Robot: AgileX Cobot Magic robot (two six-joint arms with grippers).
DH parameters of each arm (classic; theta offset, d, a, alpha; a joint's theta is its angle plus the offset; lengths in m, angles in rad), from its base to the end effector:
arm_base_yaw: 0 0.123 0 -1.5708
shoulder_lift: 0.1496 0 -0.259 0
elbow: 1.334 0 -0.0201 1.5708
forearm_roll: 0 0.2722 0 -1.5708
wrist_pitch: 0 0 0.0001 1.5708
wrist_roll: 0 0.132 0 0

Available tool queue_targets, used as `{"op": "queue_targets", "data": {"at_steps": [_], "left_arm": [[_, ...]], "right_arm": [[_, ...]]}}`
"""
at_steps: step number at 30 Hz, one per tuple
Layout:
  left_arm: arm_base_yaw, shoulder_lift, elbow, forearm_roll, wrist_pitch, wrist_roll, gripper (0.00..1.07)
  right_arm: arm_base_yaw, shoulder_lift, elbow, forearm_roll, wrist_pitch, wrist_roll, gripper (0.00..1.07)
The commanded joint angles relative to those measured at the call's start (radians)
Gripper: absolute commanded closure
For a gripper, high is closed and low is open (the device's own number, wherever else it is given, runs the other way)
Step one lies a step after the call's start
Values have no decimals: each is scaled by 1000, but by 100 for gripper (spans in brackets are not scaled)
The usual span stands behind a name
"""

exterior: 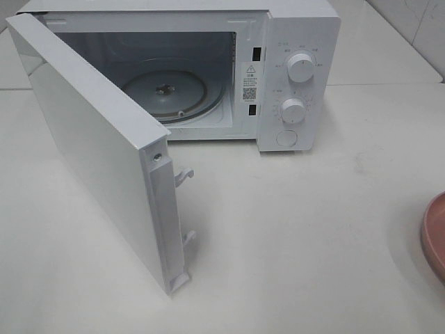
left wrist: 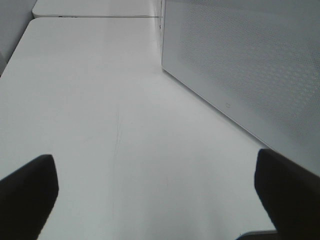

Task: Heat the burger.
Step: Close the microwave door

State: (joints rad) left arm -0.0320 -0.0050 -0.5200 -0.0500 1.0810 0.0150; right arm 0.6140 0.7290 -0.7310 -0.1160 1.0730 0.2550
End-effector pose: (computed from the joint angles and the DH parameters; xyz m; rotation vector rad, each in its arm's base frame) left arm 0.0723 -0.0081 0.2736 0.0516 2.0387 -0.0704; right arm 0.1524 0.0910 0.2575 -0.4870 2.5080 0.1874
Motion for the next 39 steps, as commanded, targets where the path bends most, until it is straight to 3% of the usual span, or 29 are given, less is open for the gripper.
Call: {"op": "queue_targets", "data": {"at_steps": [1,8,13,16,18,29,39], "left_arm": [[3,-6,3,-2,-12,-6,6],[3,-6,3,-2,-12,-6,6],[3,-6,3,-2,-12,-6,6],[3,-6,3,-2,-12,-6,6],[3,-6,3,-2,-12,-6,6],[3,-6,3,-2,-12,-6,6],[3,-6,3,-2,-12,-6,6]], "right_arm": [[-51,-118,48,7,16,-32,31],[-214,-270,110,19,1,-121,31],[-360,-452,180,123,-50,-187,31],[-380,-477,187,135,-51,-193,31],[-439,-567,222,144,-65,-198,31],[-520,-762,234,145,-77,-195,31],[-527,-760,234,145,-77,-194,31]]}}
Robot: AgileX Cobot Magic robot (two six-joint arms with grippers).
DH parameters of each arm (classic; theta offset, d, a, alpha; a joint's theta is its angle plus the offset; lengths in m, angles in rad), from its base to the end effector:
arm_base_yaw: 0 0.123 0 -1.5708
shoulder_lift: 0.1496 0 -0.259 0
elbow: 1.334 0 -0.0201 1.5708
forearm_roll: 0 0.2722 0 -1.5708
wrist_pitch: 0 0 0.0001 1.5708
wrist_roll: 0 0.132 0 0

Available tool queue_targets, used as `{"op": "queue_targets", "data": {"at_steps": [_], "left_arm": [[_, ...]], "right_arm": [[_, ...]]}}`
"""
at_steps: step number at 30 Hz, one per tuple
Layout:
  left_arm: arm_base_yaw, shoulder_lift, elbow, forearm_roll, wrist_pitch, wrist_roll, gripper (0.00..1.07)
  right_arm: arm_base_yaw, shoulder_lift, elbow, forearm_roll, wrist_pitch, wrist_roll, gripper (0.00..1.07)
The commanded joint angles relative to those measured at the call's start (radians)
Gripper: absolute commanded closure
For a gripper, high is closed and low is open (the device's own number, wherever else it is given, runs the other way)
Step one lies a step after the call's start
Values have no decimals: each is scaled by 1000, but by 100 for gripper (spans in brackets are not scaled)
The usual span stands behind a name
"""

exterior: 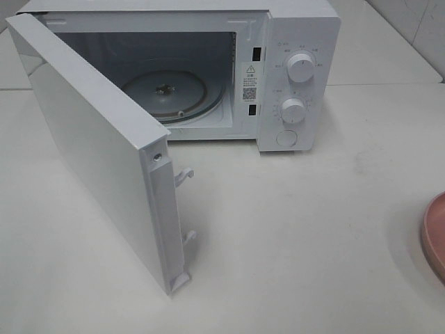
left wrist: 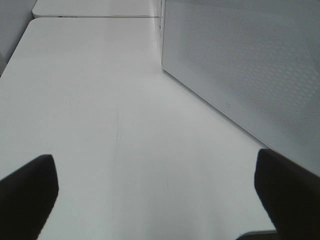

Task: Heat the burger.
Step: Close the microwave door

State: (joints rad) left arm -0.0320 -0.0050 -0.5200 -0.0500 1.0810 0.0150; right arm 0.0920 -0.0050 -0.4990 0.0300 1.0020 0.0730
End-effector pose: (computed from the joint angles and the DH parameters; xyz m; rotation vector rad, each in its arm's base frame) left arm 0.0723 -0.0081 0.2736 0.0516 2.0387 -0.0704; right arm 0.0788 0.0106 0.2760 -0.0192 1.9839 0.1426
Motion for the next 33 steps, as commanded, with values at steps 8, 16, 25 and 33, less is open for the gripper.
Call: {"op": "queue_targets", "data": {"at_steps": [8,16,25,33], "left_arm": [[3,-6,3,-2,-12,-6,6],[3,-6,3,-2,-12,-6,6],[3,-6,3,-2,-12,-6,6],[3,-6,3,-2,-12,-6,6]], "right_arm": [[-5,-26,2,-1,-6,-12,31],[-5,-26,2,-1,-6,-12,31],[-5,-26,2,-1,-6,-12,31],[-5,-26,2,-1,-6,-12,32]]}}
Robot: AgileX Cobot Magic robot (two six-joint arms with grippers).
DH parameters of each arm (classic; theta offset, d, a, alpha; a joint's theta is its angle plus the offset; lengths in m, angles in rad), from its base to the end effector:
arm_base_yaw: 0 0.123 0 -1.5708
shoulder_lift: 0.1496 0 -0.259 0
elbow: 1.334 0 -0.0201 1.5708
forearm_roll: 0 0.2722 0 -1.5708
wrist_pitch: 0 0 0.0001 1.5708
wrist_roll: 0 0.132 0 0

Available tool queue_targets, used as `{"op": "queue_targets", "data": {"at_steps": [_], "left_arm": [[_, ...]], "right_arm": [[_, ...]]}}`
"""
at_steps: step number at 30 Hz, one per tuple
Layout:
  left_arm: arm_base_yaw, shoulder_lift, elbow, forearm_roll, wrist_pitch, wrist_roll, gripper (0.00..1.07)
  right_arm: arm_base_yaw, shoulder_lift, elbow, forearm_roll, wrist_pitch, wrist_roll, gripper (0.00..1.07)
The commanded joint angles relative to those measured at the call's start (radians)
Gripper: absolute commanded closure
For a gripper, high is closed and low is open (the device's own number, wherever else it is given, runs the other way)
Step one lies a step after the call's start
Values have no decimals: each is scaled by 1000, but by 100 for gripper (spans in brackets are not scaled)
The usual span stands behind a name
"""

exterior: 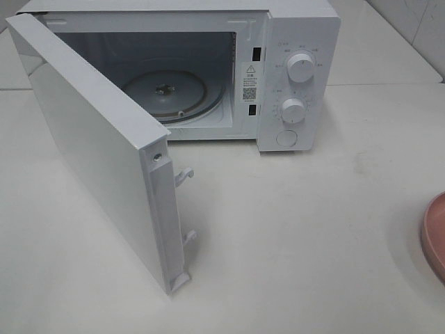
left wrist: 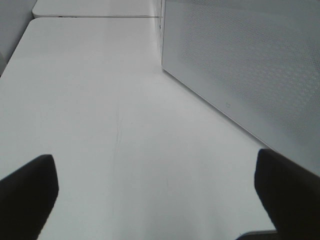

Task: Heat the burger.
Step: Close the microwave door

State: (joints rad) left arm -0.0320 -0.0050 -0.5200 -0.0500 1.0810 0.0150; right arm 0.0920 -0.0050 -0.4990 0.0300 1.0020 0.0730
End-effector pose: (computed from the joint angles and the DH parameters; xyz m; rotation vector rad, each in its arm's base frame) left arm 0.0723 -0.0081 0.2736 0.0516 2.0387 -0.0704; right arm 0.0788 0.0106 0.2760 -0.0192 1.9839 0.1426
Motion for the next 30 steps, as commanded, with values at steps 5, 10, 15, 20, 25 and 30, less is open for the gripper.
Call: {"op": "queue_targets", "data": {"at_steps": [5,10,15,20,25,30], "left_arm": [[3,-6,-4,-4,-22,-6,6],[3,14,-38,-3,-75,-7,12],[3,71,-38,-2,-147,-7,34],[3,151,-37,-22,-255,-7,72],[3,268,-6,-27,-348,-5,107],[3,373,41,-49,-455,49,107]], "right_arm": [[-5,-26,2,-1,-6,-12,32],[-5,-26,2,-1,-6,-12,32],[-5,-26,2,-1,-6,-12,32],[-5,-26,2,-1,-6,-12,32],[-5,-26,2,-1,-6,-12,32],[-5,-26,2,-1,-6,-12,32]]}}
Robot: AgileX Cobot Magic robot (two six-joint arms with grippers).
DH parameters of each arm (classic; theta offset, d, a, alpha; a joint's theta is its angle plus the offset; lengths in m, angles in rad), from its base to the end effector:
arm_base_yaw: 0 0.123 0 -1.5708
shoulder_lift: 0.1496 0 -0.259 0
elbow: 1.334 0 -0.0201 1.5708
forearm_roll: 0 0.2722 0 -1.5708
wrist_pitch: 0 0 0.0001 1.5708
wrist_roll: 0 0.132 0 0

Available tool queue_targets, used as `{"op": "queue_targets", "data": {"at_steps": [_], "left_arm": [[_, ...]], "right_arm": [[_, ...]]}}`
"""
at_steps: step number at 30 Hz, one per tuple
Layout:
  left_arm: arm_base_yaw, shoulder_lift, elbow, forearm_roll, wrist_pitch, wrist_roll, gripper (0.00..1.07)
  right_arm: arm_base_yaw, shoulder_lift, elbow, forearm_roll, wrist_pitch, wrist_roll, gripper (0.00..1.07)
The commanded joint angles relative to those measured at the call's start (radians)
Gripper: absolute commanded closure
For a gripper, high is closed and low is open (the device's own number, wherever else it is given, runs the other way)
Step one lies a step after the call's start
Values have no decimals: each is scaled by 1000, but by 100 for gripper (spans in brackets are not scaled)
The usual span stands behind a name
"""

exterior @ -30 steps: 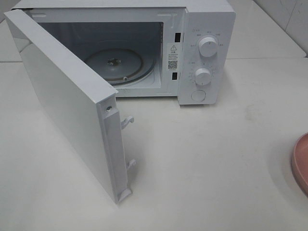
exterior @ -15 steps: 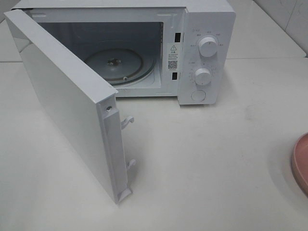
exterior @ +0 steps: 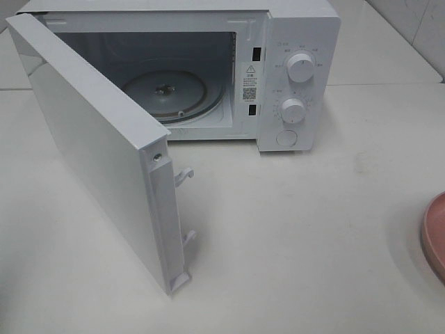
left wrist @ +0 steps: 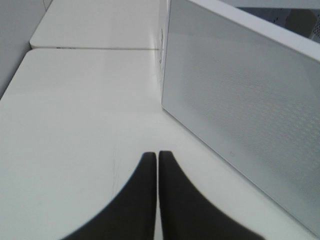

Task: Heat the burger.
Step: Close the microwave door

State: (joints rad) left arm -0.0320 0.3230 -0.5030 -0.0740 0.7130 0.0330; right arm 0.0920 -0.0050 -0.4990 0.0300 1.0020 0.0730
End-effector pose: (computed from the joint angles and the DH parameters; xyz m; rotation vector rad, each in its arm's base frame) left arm 0.1453 -0.0110 0.2754 0.0398 2.0153 -0.0838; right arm 0.0788 0.0106 0.2760 -0.0192 1.9839 0.1426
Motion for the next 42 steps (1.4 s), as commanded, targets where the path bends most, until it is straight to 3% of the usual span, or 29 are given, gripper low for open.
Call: {"op": "queue_targets", "data": {"at_steps": [1,5,6,9,10,12,24,25,28,30,31,33,34,36,42], "left_arm": [[3,60,38,-37,-130,45,107],[3,91,94,-73,-294,87,107],[3,107,146,-95,-418,126,107],[3,124,222,-112,-565,161,107],[3,124,222,-112,-565,161,107],[3,148,307,-112,-779,163,107],[0,332,326,-87,-962,149,107],[0,369,325,-71,-993,113,107],[0,387,325,-54,-1012,83,107],[0,446,325,74,-1081,-54,107],[0,446,325,74,-1081,-54,107],[-21,492,325,196,-1140,-149,107],[-21,492,325,196,-1140,-149,107],[-64,555,324,295,-1206,-185,107],[-127,671,301,307,-1272,-182,107]], "right_arm": [[-5,-26,2,-1,-6,-12,32],[-5,-26,2,-1,-6,-12,32],[-5,-26,2,-1,-6,-12,32],[-5,-26,2,-1,-6,-12,32],[-5,-26,2,-1,-6,-12,32],[-5,-26,2,-1,-6,-12,32],[-5,-26,2,-1,-6,-12,32],[-5,-26,2,-1,-6,-12,32],[-5,-26,2,-1,-6,-12,32],[-5,-26,2,-1,-6,-12,32],[-5,-26,2,-1,-6,-12,32],[-5,-26,2,-1,-6,-12,32],[-5,-26,2,-1,-6,-12,32],[-5,-26,2,-1,-6,-12,32],[-5,-26,2,-1,-6,-12,32]]}}
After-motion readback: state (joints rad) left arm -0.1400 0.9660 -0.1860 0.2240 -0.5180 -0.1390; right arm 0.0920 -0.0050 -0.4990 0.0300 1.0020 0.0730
